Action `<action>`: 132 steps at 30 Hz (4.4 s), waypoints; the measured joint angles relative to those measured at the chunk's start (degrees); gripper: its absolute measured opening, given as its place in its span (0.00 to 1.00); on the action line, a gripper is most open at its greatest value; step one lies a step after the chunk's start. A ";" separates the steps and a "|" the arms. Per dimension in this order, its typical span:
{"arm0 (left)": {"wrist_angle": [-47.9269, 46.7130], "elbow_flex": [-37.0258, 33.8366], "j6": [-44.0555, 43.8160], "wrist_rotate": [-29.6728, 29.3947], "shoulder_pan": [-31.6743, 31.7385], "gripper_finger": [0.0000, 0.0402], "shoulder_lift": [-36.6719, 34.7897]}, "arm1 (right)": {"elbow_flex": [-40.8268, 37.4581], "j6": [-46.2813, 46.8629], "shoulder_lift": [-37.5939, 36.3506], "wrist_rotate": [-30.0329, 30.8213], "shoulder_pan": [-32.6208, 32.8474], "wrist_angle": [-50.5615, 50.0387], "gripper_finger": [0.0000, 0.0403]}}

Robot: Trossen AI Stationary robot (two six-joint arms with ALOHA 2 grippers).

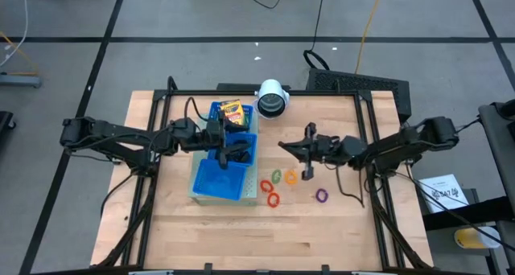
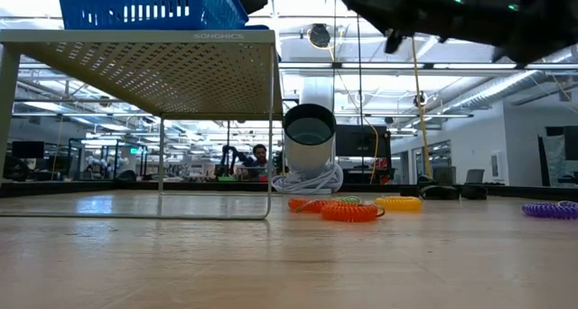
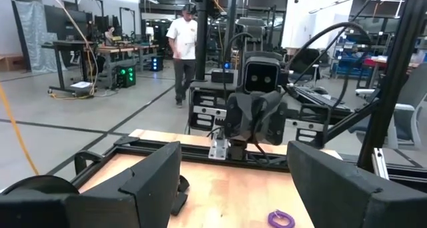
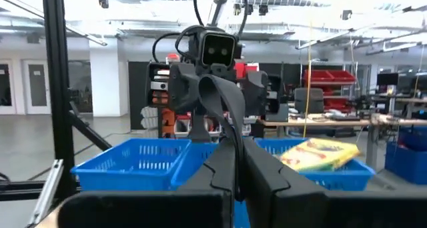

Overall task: Pick & Place Office Desk Supplies
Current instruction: Put the black rubber band into the middle blue bin on the shelf

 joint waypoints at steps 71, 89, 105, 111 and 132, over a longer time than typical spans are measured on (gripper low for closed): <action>-12.62 7.89 11.38 8.50 0.21 0.06 -0.15 | 10.86 -0.59 -2.62 6.44 -3.15 -37.68 0.55; -18.19 -5.23 4.14 1.90 1.95 0.04 -14.36 | -9.86 4.20 -22.61 6.68 -3.39 -22.76 0.51; -20.17 -6.36 -4.96 -3.78 1.95 0.27 -14.56 | -13.60 3.20 -24.14 9.38 -3.45 -16.48 0.51; -22.02 -6.36 -6.56 -4.56 1.93 0.41 -14.56 | -13.60 3.19 -24.14 9.38 -3.45 -16.53 0.50; -21.78 -6.25 -4.48 -3.61 1.88 0.56 -19.43 | -13.56 1.76 -25.76 24.26 -4.38 -46.66 0.49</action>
